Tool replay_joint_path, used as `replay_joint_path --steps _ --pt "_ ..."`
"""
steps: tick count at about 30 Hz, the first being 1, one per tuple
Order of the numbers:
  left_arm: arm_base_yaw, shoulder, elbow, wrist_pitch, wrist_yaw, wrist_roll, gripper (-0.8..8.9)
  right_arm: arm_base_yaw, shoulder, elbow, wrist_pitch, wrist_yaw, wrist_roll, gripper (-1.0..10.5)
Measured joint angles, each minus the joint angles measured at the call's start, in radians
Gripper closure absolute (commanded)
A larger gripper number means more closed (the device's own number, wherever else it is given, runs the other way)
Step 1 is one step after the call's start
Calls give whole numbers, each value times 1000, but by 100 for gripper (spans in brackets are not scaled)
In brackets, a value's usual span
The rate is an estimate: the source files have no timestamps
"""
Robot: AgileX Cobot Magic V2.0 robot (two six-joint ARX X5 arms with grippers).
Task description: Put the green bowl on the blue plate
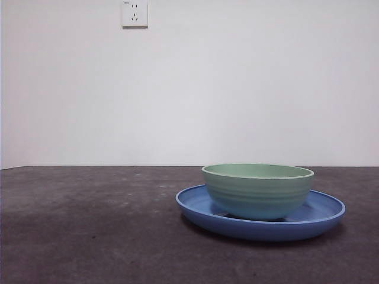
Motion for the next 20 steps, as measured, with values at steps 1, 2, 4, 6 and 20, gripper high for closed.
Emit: replay_joint_path --steps 1,2,4,6,20 --pt "0 0 0 0 0 0 176 0 4 0 -8 5 5 304" --pt "0 1 0 0 0 0 176 0 11 0 -23 9 14 304" --pt "0 3 0 0 0 0 175 0 35 1 -66 23 32 304" --pt "0 5 0 0 0 0 175 -2 71 1 -114 48 46 304" --pt "0 5 0 -1 0 0 175 -162 467 2 -63 71 -11 415"
